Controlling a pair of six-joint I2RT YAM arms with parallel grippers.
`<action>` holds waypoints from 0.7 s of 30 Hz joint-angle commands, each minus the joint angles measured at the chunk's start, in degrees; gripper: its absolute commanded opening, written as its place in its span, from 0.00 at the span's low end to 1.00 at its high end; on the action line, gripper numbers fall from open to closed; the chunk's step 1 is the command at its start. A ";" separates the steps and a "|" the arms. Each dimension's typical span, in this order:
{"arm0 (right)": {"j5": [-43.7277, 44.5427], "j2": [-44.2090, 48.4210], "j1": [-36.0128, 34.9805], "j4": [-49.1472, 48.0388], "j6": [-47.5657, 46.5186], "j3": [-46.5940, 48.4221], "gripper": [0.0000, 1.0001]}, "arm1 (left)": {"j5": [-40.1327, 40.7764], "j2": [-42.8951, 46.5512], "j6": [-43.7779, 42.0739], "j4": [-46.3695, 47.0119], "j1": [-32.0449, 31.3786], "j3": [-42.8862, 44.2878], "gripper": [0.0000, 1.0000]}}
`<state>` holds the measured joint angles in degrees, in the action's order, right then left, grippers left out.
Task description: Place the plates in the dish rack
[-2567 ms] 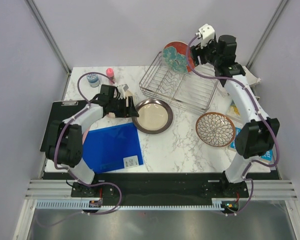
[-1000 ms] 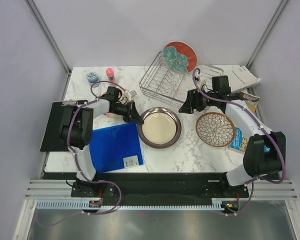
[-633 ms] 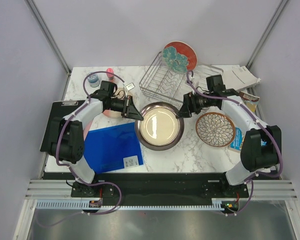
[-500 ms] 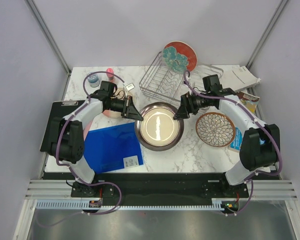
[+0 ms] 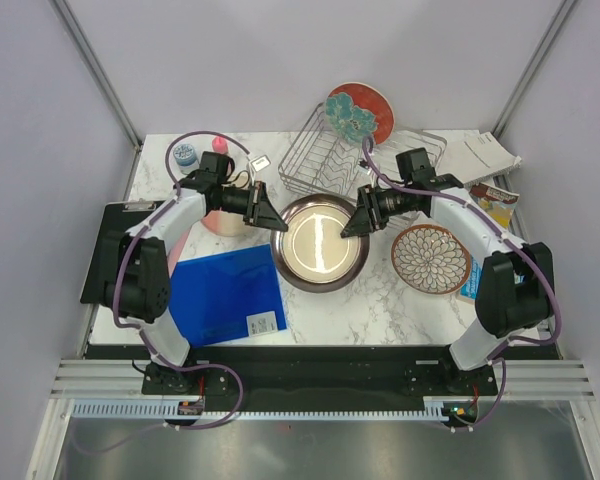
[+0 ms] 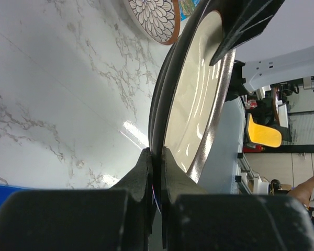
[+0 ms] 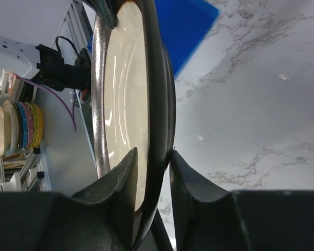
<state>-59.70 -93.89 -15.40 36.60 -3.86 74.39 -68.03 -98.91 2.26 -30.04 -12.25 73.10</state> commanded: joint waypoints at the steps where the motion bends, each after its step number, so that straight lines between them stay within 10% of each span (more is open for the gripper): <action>1: -3.14 -1.03 -0.60 -3.29 2.27 3.21 0.15 | -7.82 -0.75 0.29 0.86 -0.05 3.27 0.02; 3: -1.65 -1.39 -0.68 -4.34 3.24 4.09 0.00 | -6.69 -1.10 0.81 1.04 -0.14 3.45 0.03; 11: 3.36 -5.42 1.85 -3.55 2.45 22.79 0.00 | 1.58 3.28 0.73 2.27 2.66 3.45 0.50; 21: 25.47 -16.84 3.10 -2.22 -9.31 53.73 0.00 | 5.97 13.75 -2.09 3.50 12.16 -4.63 0.61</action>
<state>-42.52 -107.83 -11.81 38.83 -7.31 117.45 -64.42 -87.99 2.66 -28.18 0.19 71.26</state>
